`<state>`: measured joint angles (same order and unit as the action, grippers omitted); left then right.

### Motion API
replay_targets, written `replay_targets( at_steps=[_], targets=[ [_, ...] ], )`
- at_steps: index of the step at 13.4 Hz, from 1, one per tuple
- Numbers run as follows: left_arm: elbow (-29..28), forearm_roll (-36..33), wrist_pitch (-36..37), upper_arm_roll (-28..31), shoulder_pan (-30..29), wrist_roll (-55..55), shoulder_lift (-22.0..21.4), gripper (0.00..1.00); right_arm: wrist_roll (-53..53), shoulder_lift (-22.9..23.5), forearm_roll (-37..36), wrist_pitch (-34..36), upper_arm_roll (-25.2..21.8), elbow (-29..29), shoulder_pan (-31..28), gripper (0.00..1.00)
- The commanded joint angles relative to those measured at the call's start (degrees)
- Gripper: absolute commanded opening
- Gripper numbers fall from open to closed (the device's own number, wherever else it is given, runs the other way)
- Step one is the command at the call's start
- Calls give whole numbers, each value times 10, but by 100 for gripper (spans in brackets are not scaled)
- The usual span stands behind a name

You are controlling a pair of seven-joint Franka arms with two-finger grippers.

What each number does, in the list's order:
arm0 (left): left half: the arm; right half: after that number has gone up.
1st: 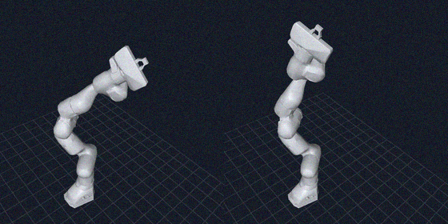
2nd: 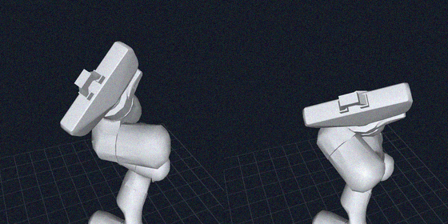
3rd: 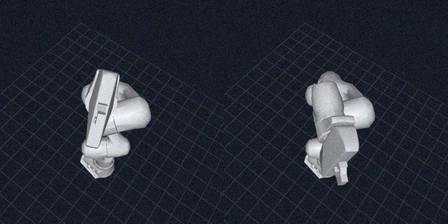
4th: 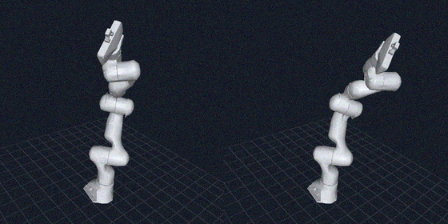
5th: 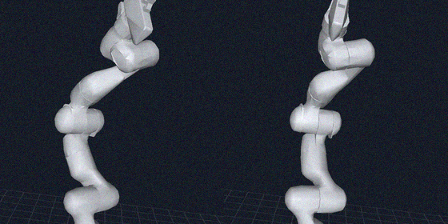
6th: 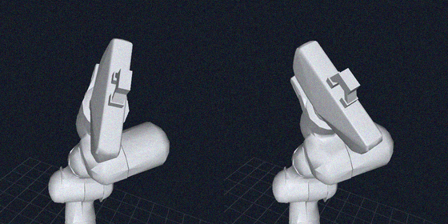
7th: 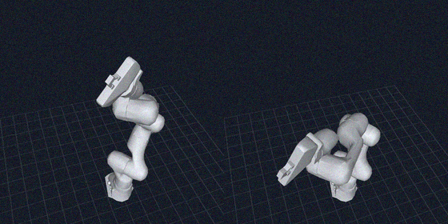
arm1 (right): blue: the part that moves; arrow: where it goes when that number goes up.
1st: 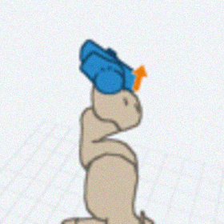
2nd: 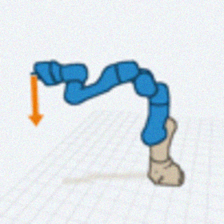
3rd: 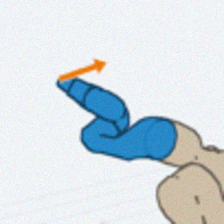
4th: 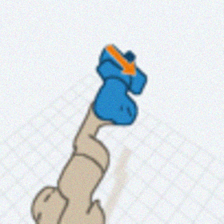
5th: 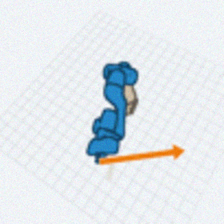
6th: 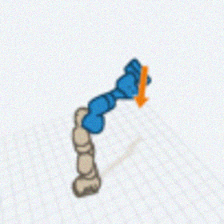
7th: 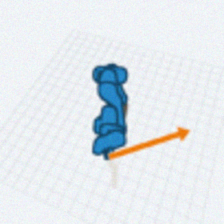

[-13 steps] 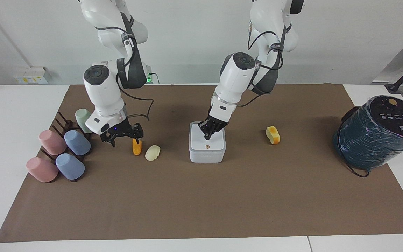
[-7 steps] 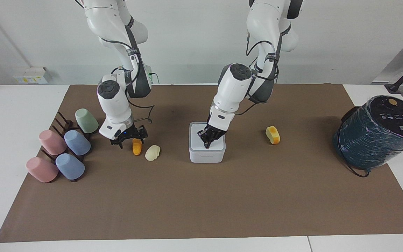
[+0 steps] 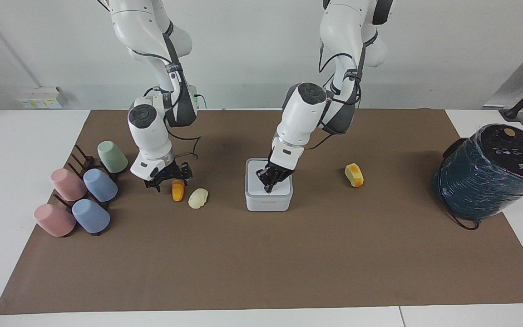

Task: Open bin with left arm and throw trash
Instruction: 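Grasp the lid with the left gripper while the right gripper reaches the carrot, then lift the lid with the left gripper while the right gripper grasps the carrot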

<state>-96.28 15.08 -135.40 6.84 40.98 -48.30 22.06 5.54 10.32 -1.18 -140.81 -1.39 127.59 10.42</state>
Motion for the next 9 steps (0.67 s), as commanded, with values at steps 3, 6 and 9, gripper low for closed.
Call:
replay_targets(
  at_steps=[3, 6, 9],
  targets=[
    [-20, 7, -14, 5, 16, 2, 16, 0, -28, -8, 5, -6, 1, 3, 12, 0],
    [-35, 7, -19, 5, 20, 4, 16, 0, -34, -30, 6, 74, 0, -44, 9, 0],
    [-51, 7, -36, 5, 24, 4, 15, 0, -51, -49, 7, 134, 0, -96, 6, 0]
  ],
)
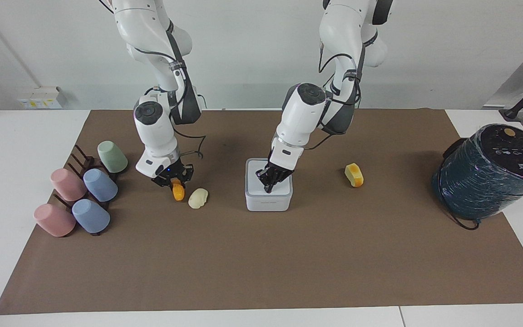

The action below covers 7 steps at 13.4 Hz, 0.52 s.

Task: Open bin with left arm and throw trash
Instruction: 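Lift the lid with the left gripper while the right gripper grasps the carrot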

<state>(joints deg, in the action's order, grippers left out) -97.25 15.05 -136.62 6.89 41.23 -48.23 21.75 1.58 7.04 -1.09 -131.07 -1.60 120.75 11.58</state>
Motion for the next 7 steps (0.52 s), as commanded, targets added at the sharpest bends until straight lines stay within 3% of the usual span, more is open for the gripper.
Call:
replay_targets(
  at_steps=[1, 4, 7],
  targets=[
    [-41, 9, -23, 5, 22, 3, 19, 0, -12, -22, 7, 56, 2, -45, -8, 0],
    [-54, 9, -33, 5, 32, 2, 18, 0, -17, -32, 7, 117, -2, -114, -9, 0],
    [6, 2, 32, 8, 18, 3, 22, 0, -40, -43, 13, 165, -3, -155, -9, 0]
  ],
)
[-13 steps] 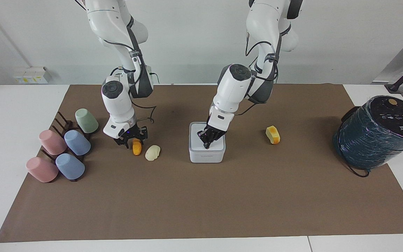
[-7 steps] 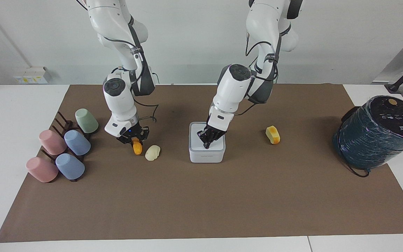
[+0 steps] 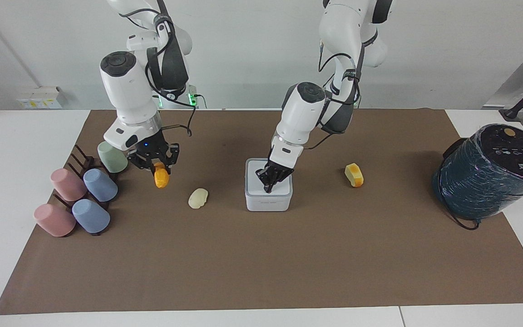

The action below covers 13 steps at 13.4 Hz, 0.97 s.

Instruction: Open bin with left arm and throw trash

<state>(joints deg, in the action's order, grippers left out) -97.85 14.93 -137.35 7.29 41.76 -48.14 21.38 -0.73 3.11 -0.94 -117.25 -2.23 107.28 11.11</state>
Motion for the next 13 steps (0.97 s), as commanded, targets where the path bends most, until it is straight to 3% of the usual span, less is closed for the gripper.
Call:
replay_targets(
  at_steps=[1, 4, 9, 13],
  targets=[
    [41, 1, 79, 4, -2, 2, 29, 0, -31, -11, 29, 32, 3, -22, -4, 0],
    [85, 0, 153, 4, -22, 3, 22, 0, -48, -14, 69, 31, 3, -22, -4, 0],
    [94, 0, 174, 7, -23, 3, 18, 0, -102, -13, 93, 6, 10, -22, 6, 0],
    [233, 1, 365, 6, -87, 4, 17, 0, -109, -8, 138, -19, 9, -23, 5, 0]
  ],
)
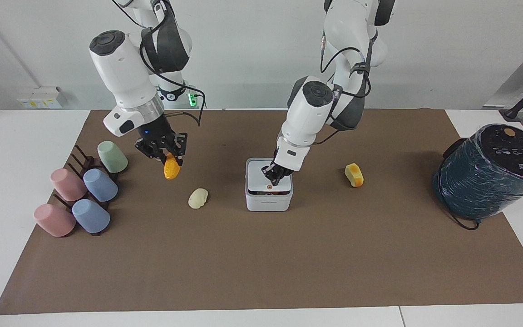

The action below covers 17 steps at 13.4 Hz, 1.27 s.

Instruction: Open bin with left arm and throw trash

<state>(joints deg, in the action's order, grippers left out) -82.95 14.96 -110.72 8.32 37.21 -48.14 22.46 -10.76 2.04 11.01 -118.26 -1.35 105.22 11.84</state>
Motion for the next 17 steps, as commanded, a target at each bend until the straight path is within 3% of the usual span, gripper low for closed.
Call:
replay_targets(
  at_steps=[1, 4, 8, 11, 13, 15, 16, 17],
  targets=[
    [109, 0, 136, -4, -53, 4, 4, 0, -8, 2, 18, -10, 0, -4, -2, 0],
    [115, -18, 197, 2, -91, 26, -33, 0, -25, 6, 21, -15, 6, -11, 6, 0],
    [115, -55, 257, 1, -173, 138, -65, 0, -97, 34, 57, -74, 14, -13, 60, 0],
    [107, -92, 256, -1, -224, 260, -80, 0, -86, 94, 67, -98, 14, -57, 105, 0],
    [56, -105, 225, -1, -252, 355, -102, 0, -44, 117, 67, -104, 15, -70, 122, 0],
    [-42, -106, 150, -1, -263, 384, -144, 53, -3, 134, 69, -115, 27, -70, 138, 0],
    [-107, -121, 96, -1, -261, 394, -167, 74, 6, 145, 69, -115, 29, -70, 146, 0],
    [-151, -133, 59, -1, -257, 401, -183, 82, 9, 149, 69, -114, 33, -67, 154, 0]
  ],
)
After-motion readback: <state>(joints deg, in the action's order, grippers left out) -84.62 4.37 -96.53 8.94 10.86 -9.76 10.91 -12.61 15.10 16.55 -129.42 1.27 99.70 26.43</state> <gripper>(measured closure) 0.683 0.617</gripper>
